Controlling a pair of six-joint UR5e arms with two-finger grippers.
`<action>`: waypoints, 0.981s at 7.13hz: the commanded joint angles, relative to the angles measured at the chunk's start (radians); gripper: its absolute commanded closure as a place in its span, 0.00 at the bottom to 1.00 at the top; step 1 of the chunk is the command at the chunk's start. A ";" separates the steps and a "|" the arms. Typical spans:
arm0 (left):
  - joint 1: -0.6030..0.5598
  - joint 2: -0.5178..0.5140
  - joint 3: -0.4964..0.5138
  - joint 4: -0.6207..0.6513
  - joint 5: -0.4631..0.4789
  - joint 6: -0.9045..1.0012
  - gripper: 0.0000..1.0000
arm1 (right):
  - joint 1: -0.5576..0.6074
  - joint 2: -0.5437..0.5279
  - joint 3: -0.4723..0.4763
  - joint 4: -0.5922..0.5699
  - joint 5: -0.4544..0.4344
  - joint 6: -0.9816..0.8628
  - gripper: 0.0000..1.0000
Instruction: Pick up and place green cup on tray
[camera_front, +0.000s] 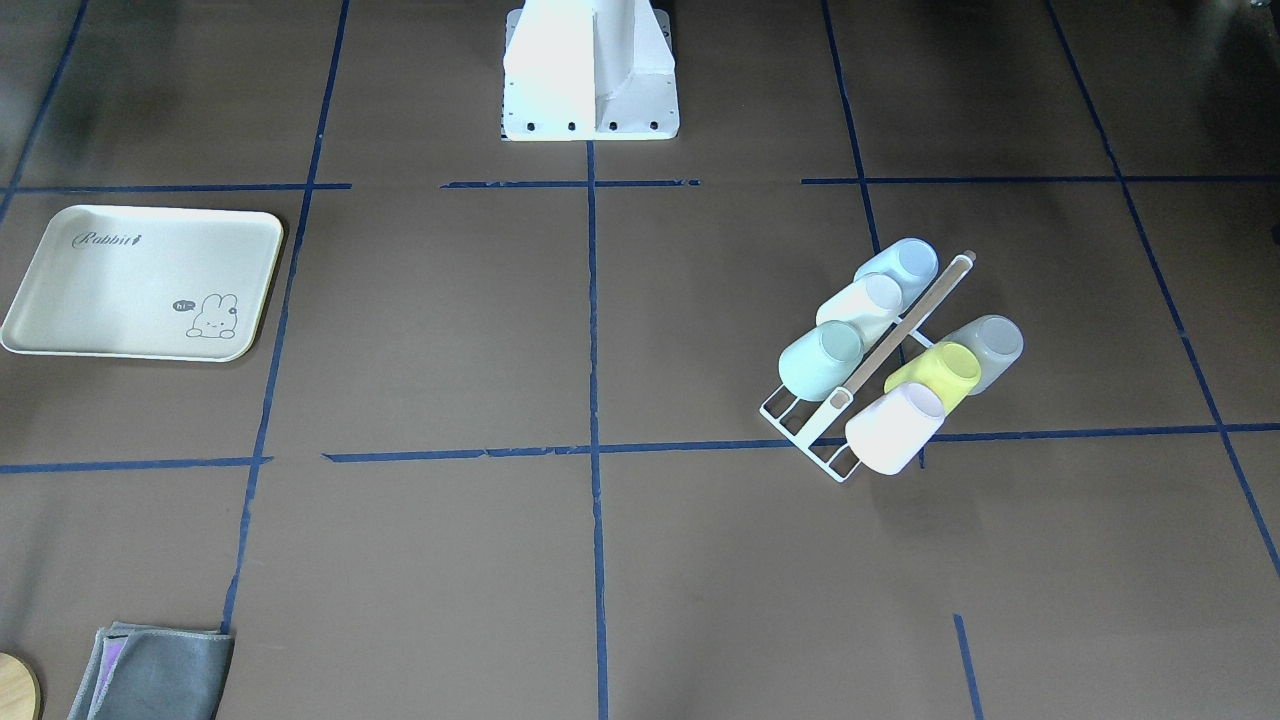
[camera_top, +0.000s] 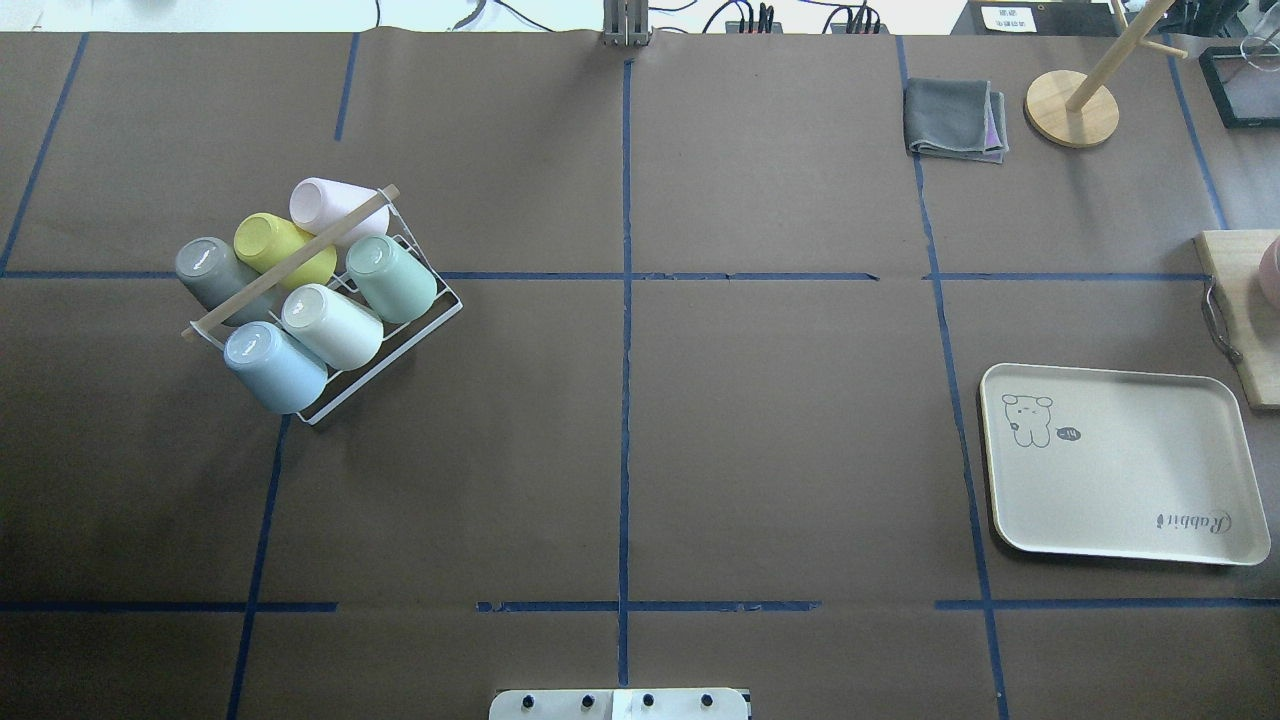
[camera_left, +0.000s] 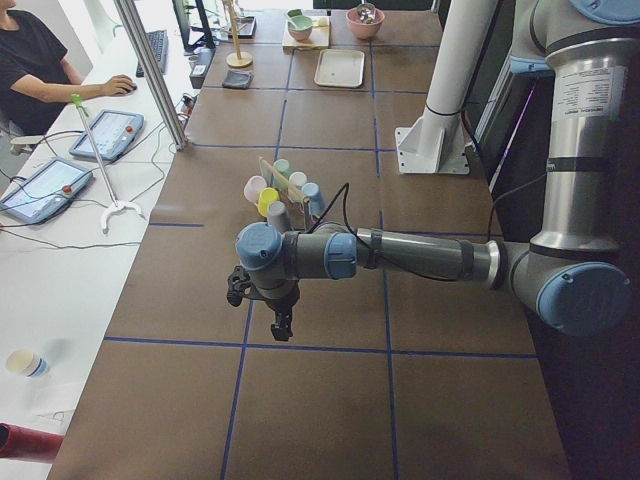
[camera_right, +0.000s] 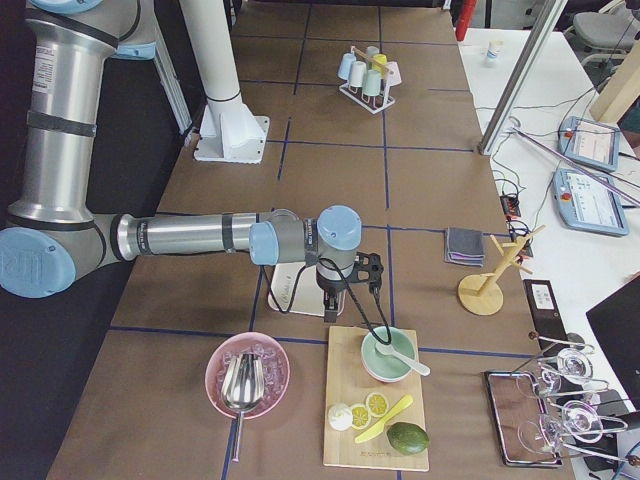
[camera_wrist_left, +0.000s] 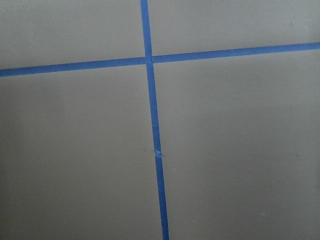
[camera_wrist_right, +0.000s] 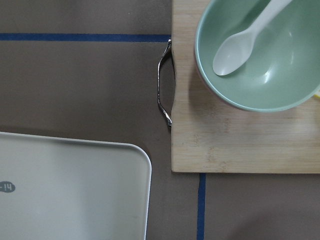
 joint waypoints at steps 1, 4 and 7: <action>-0.001 0.001 -0.005 -0.001 -0.007 -0.001 0.00 | -0.001 -0.023 0.017 0.079 0.044 0.003 0.00; 0.005 0.004 -0.020 -0.003 -0.009 -0.001 0.00 | -0.108 -0.056 0.006 0.145 0.049 0.108 0.00; 0.013 0.010 -0.030 -0.020 -0.009 0.013 0.00 | -0.208 -0.073 -0.093 0.350 0.020 0.283 0.02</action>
